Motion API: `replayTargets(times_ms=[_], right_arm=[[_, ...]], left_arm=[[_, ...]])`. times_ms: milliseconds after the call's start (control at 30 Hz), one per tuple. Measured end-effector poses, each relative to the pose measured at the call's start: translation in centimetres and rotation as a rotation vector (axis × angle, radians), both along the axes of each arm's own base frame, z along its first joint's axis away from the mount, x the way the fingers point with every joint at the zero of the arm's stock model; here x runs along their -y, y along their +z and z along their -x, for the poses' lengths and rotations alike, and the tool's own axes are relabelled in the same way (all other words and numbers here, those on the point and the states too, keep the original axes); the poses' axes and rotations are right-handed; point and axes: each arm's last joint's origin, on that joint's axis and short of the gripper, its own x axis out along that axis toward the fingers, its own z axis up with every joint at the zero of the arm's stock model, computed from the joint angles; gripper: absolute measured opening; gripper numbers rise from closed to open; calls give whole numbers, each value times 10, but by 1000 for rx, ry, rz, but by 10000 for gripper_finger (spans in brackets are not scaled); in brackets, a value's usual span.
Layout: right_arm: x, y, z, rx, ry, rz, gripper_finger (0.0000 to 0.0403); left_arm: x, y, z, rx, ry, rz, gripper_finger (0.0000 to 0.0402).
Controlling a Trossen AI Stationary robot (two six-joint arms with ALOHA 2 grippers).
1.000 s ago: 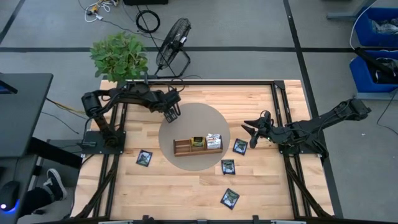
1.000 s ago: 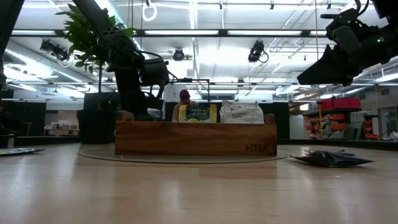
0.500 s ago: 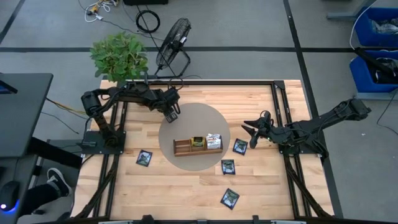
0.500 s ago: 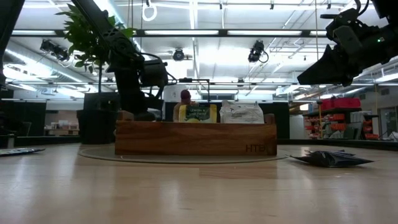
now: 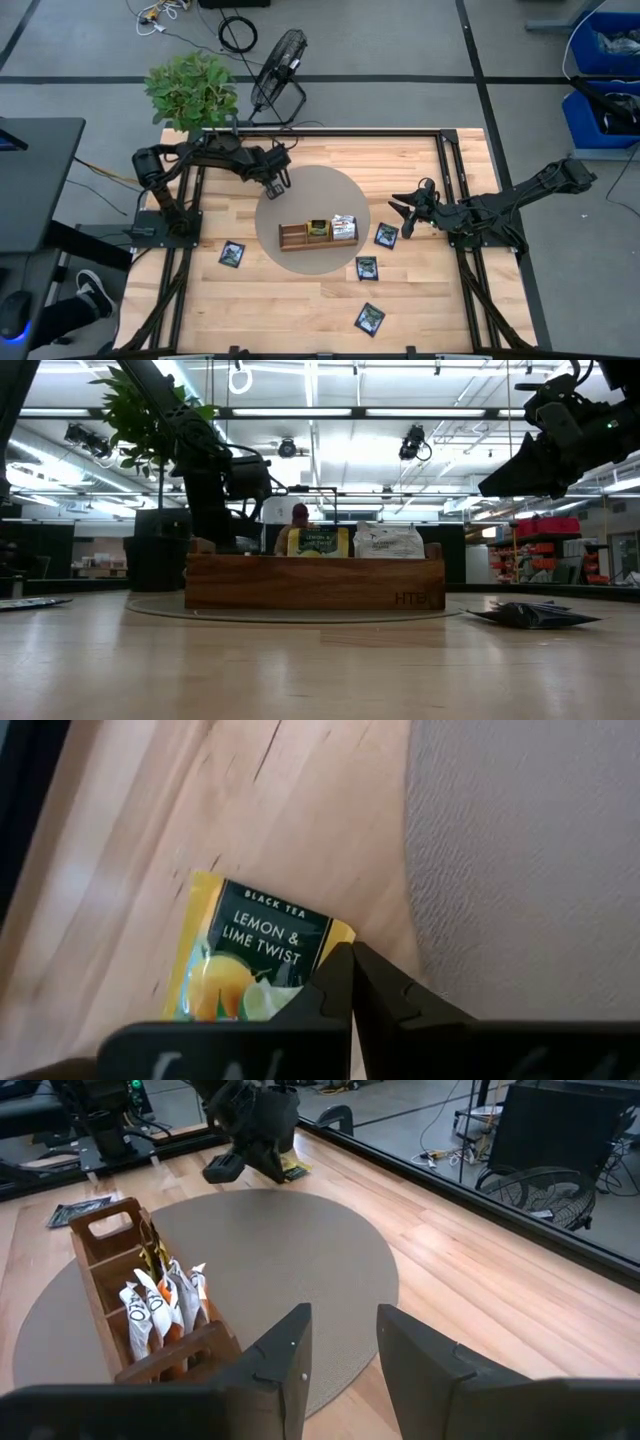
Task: Pick & Place Tea
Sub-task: Put the yellow tea bag into the middle section of the wooden organizer
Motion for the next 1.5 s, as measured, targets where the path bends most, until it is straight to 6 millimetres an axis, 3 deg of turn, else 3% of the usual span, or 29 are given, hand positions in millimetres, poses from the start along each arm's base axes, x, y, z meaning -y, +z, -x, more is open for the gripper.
replayTargets(times_ms=[633, 967, 1267, 1367, 1500], right_arm=[[0, 0, 0, 0, -2, -5, 126], [0, -2, 1, -22, -1, 4, 126], [0, -2, 1, -29, 23, 0, 126], [0, -2, 1, -29, 22, -4, 126], [0, -3, 1, -29, 18, -10, 126]], left_arm=[[34, 13, -13, -11, -101, -77, 1], [47, 57, -8, 131, -114, -132, 1], [56, 71, -3, 181, -116, -114, 1], [51, 71, -4, 204, -132, -101, 15], [52, 73, -9, 290, -259, 12, 70]])
